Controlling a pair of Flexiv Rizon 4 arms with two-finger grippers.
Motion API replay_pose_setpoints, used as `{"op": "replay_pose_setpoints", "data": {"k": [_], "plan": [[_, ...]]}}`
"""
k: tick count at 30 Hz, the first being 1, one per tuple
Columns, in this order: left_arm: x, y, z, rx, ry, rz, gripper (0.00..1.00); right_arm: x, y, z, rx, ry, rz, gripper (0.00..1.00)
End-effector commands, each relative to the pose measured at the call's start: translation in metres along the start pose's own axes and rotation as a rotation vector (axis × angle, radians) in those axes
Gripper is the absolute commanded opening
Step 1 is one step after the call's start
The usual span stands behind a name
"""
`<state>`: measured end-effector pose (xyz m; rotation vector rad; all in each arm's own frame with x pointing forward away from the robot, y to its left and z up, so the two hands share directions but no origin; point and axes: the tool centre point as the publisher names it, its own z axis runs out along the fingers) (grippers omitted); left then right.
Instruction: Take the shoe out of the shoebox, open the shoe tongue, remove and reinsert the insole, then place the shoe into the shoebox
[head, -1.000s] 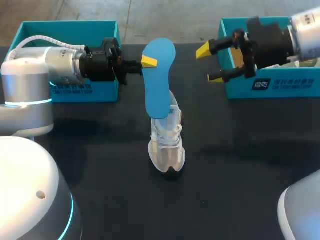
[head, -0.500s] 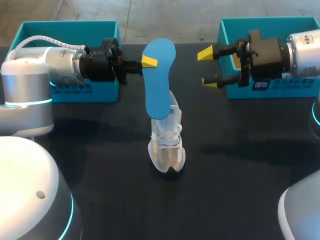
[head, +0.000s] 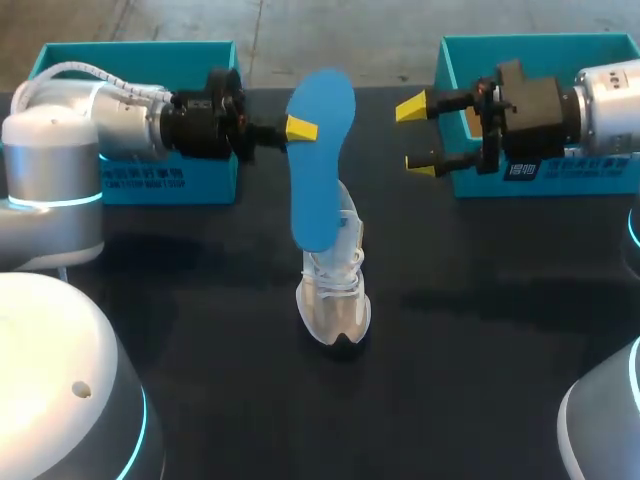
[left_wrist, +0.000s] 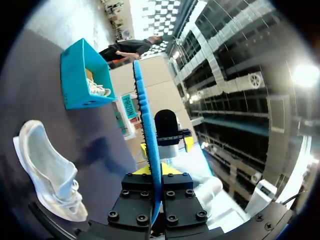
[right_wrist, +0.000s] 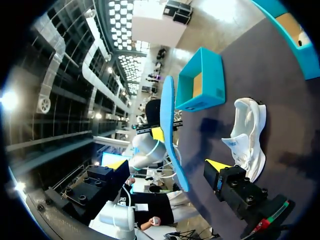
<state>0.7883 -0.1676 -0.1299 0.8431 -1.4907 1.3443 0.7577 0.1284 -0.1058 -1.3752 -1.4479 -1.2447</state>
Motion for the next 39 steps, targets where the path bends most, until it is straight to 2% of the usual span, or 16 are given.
{"op": "replay_pose_setpoints", "data": {"k": [1,3,6,11,15,19,33,35,39], "plan": [[-0.004,-0.004,-0.002,-0.067,-0.147,0.537,0.0,0.0,0.002,0.003,0.001,-0.002,0.001,1.0],[-0.007,-0.004,-0.002,-0.048,-0.174,0.684,0.0,0.0,0.002,0.003,0.001,-0.002,0.001,1.0],[-0.011,-0.004,-0.002,-0.064,-0.206,0.962,0.0,0.0,0.002,0.003,0.001,-0.002,0.001,1.0],[-0.008,-0.007,0.0,0.021,-0.144,1.16,0.0,0.0,0.002,0.003,0.001,-0.002,0.001,1.0],[-0.007,-0.01,0.0,0.017,-0.152,1.286,0.0,0.0,0.002,0.003,0.001,-0.002,0.001,1.0],[-0.005,-0.014,0.0,-0.009,-0.215,1.477,0.0,0.0,0.002,0.003,0.001,-0.002,0.001,1.0],[-0.005,-0.014,0.0,-0.009,-0.215,1.477,0.0,0.0,0.002,0.003,0.001,-0.002,0.001,1.0],[-0.006,-0.015,-0.002,-0.042,-0.191,1.651,0.0,0.0,0.002,0.003,0.001,-0.002,0.001,1.0],[-0.011,-0.021,-0.006,-0.048,-0.125,1.929,0.0,0.0,0.002,0.003,0.001,-0.002,0.001,1.0]]}}
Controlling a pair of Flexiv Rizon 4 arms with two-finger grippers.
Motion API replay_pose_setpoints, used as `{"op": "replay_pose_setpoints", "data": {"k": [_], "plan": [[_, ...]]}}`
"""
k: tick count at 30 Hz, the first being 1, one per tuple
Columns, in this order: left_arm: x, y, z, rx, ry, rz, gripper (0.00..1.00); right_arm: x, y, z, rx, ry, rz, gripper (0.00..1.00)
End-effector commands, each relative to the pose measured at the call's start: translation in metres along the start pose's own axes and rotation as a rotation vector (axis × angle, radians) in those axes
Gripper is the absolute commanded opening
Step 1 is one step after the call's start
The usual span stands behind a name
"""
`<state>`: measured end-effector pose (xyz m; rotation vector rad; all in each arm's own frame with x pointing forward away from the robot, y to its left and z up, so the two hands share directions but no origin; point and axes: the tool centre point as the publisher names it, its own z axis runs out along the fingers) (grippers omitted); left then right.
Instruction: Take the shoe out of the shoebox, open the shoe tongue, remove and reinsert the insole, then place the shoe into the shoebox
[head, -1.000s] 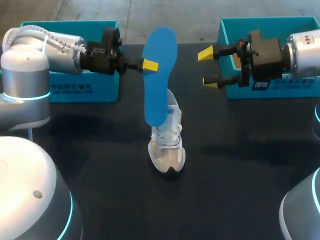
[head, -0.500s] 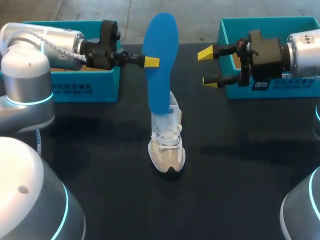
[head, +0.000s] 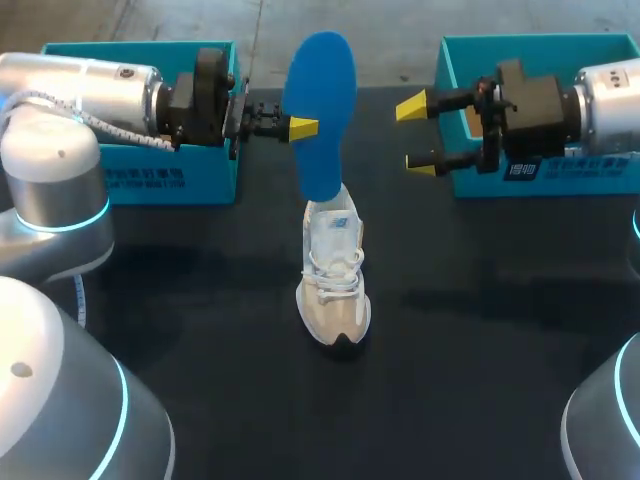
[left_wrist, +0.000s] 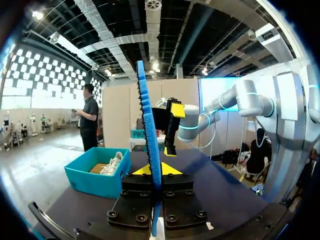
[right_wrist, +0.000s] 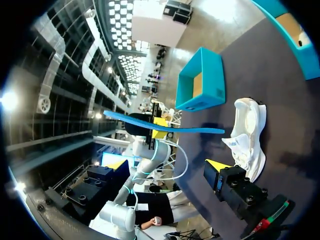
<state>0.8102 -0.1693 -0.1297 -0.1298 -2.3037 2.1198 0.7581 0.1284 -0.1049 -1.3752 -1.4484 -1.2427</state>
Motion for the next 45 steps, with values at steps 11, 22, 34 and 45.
{"op": "replay_pose_setpoints", "data": {"k": [11,22,34,45], "plan": [[-0.004,0.003,0.0,0.227,0.122,1.174,0.0,0.0,0.001,0.003,0.0,-0.001,0.0,1.0],[-0.012,0.007,-0.001,0.175,0.15,1.493,0.0,0.0,0.001,0.003,0.0,-0.001,0.0,1.0],[-0.012,0.007,-0.001,0.175,0.15,1.493,0.0,0.0,0.001,0.003,0.0,-0.001,0.0,1.0],[-0.016,0.012,-0.002,0.097,0.041,1.625,0.0,0.0,0.001,0.003,0.0,-0.001,0.0,1.0]]}}
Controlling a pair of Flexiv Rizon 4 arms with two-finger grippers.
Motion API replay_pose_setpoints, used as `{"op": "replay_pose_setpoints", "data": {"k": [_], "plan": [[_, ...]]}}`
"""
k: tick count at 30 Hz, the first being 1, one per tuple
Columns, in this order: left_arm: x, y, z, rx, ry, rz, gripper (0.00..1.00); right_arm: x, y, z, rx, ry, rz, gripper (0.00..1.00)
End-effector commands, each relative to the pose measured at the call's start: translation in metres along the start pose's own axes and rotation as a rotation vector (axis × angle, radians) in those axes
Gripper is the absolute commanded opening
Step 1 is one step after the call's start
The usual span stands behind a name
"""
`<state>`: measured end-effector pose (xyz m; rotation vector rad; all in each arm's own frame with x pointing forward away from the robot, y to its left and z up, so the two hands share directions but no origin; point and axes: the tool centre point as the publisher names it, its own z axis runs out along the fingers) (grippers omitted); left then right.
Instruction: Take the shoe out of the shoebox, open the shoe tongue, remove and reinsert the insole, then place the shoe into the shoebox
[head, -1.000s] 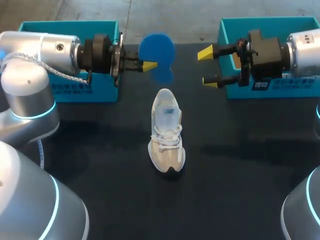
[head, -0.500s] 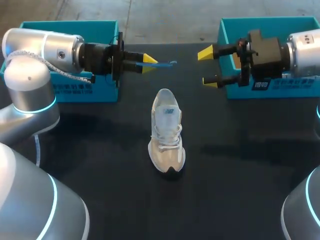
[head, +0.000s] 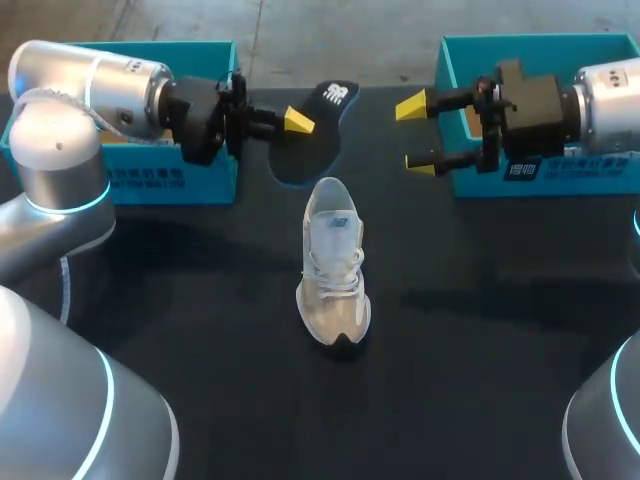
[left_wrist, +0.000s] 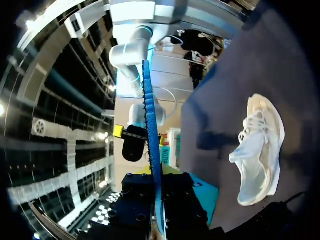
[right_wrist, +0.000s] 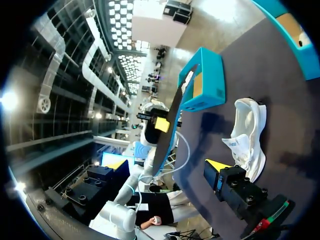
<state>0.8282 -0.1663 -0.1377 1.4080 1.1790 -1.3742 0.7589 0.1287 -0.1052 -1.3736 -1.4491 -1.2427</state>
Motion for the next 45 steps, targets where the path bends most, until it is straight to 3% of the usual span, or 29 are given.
{"op": "replay_pose_setpoints", "data": {"k": [1,7,33,37,40,45], "plan": [[0.003,0.0,0.002,-0.088,-0.015,0.159,0.0,0.0,0.0,0.002,-0.001,-0.002,0.001,1.0],[0.001,0.003,0.003,-0.134,-0.064,0.185,0.0,-0.001,0.001,0.005,0.005,0.0,0.002,1.0],[-0.012,0.018,0.026,-0.229,-0.138,0.205,0.0,0.005,0.023,0.056,0.115,0.011,0.016,1.0],[-0.013,0.019,0.03,-0.224,-0.143,0.203,0.0,0.005,0.021,0.062,0.127,0.01,0.021,0.81],[-0.016,0.02,0.032,-0.224,-0.147,0.203,0.0,0.004,0.02,0.065,0.137,0.008,0.026,0.53],[-0.02,0.02,0.035,-0.221,-0.158,0.206,0.0,0.003,0.019,0.07,0.152,0.008,0.035,0.5]]}}
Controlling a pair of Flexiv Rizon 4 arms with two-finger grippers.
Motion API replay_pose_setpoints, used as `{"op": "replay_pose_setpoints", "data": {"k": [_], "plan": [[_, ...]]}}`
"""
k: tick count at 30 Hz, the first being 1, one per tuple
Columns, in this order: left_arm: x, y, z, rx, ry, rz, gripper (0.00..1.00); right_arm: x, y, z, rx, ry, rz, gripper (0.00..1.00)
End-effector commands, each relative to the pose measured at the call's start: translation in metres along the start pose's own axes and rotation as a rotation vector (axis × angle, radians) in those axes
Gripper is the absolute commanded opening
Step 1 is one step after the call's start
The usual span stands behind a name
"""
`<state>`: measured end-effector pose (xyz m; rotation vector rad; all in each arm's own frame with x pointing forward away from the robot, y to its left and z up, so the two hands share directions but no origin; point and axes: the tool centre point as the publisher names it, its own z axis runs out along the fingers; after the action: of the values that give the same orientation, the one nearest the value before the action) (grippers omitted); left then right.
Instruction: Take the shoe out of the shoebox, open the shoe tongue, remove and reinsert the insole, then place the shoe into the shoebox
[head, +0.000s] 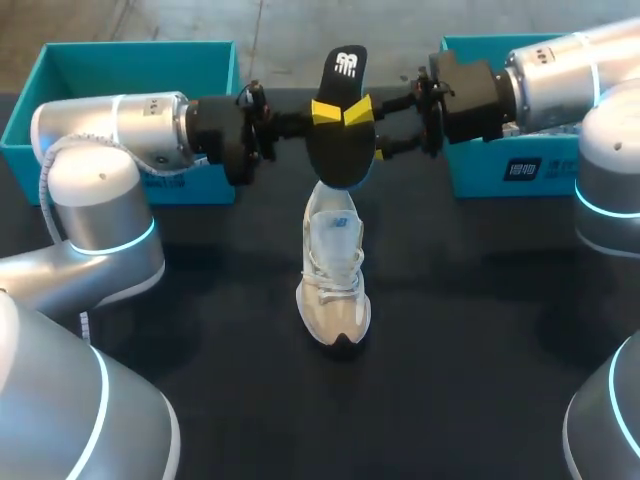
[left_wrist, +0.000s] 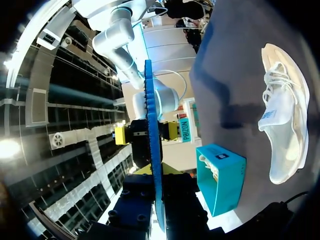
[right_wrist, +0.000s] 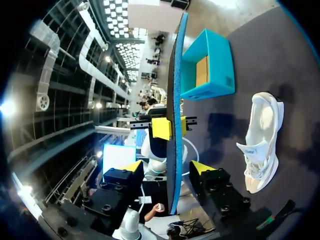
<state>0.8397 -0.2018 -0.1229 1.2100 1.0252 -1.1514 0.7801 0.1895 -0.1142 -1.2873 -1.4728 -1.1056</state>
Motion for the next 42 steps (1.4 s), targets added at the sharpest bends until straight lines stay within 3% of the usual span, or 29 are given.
{"op": "replay_pose_setpoints", "data": {"k": [1,11,23,24,25,33,34,35,42], "plan": [[-0.002,0.0011,0.0056,0.0,-0.012,0.002,0.0,-0.0004,0.0038,0.0069,0.013,-0.004,0.005,0.49],[-0.0069,-0.0001,0.0092,-0.002,-0.04,0.007,0.0,-0.0013,0.0045,0.0086,0.008,-0.008,0.015,0.42],[-0.0077,0.0023,0.0098,-0.007,-0.049,0.008,0.0,-0.0031,0.0052,0.0051,-0.035,-0.006,0.025,0.19],[-0.0077,0.0027,0.0098,-0.007,-0.05,0.008,0.0,-0.0032,0.0052,0.0051,-0.035,-0.005,0.026,0.15],[-0.0076,0.0031,0.0098,-0.008,-0.051,0.008,0.0,-0.0034,0.0053,0.0051,-0.035,-0.006,0.026,0.0],[-0.0051,0.0052,0.0098,-0.002,-0.059,-0.012,0.0,-0.0039,0.0075,0.0053,-0.035,-0.003,0.003,0.0],[-0.0045,0.0058,0.0096,0.0,-0.053,-0.012,0.45,-0.0033,0.0081,0.005,-0.038,0.006,-0.014,0.0],[-0.0044,0.006,0.0096,0.003,-0.05,-0.015,1.0,-0.0029,0.0085,0.0046,-0.038,0.005,-0.021,0.0],[-0.0048,0.0083,0.0002,0.035,-0.019,-0.009,1.0,-0.0037,0.0105,0.0023,-0.043,0.014,-0.088,0.0]]}}
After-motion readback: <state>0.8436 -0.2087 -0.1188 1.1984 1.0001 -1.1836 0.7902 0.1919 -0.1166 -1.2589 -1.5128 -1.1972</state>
